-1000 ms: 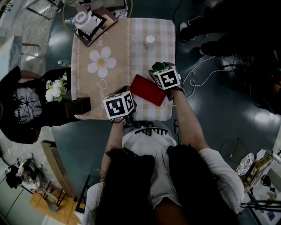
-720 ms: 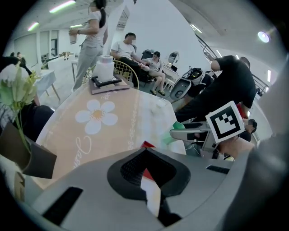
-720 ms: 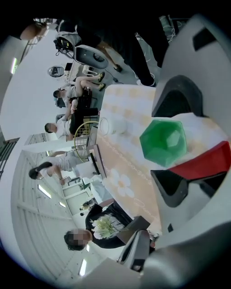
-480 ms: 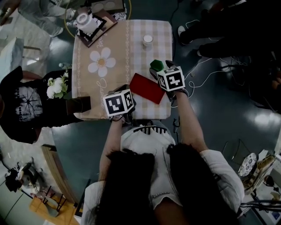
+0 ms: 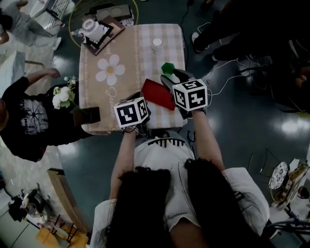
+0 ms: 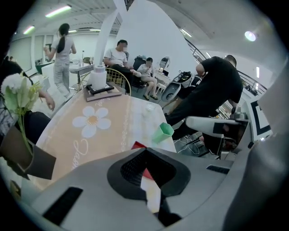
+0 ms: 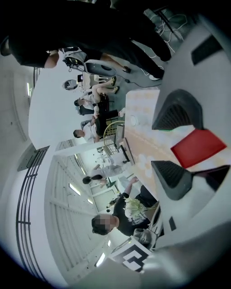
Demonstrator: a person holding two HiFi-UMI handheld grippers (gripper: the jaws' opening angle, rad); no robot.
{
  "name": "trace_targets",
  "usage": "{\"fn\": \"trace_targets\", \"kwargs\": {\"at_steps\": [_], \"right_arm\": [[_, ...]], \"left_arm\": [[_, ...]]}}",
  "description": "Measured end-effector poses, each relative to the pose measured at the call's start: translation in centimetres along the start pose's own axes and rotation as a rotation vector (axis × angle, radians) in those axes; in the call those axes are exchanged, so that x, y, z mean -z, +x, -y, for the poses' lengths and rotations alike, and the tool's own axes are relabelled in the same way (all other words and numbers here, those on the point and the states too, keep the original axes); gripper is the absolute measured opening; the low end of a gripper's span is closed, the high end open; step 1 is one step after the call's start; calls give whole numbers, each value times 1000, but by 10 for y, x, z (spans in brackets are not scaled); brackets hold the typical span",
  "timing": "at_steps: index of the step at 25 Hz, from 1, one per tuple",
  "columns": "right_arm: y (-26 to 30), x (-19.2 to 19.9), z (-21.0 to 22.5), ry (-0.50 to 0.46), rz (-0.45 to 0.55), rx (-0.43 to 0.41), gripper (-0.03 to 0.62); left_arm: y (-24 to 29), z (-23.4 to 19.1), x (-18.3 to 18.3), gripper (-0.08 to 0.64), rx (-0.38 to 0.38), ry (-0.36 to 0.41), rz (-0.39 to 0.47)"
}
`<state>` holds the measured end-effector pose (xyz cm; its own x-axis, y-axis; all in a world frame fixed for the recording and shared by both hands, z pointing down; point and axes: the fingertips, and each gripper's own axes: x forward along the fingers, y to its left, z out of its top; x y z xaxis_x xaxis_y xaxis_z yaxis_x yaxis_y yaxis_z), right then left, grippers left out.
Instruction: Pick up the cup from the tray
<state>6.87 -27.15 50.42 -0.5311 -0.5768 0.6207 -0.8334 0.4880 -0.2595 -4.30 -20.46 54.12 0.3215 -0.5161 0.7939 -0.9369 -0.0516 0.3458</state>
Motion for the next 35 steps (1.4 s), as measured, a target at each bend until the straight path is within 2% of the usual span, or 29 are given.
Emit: {"fn": "trace_targets", "kwargs": {"at_steps": [1, 9, 12, 18, 35], "right_arm": [[-3, 4, -3, 7, 2, 9, 204], [-12, 42, -22, 30, -47, 74, 14], [-13, 52, -26, 50, -59, 82, 11], [-15, 62, -36, 18, -92, 94, 9], [-22, 73, -31, 18, -113, 142, 9]], "left_arm": [[-2, 2, 0, 8, 4, 2, 3], [-10, 14, 8, 8, 38, 20, 18], [-12, 16, 13, 8, 43, 22, 15], [-17, 19, 16, 8, 53, 30, 24], [-24, 16, 23, 8, 50, 44, 26]]}}
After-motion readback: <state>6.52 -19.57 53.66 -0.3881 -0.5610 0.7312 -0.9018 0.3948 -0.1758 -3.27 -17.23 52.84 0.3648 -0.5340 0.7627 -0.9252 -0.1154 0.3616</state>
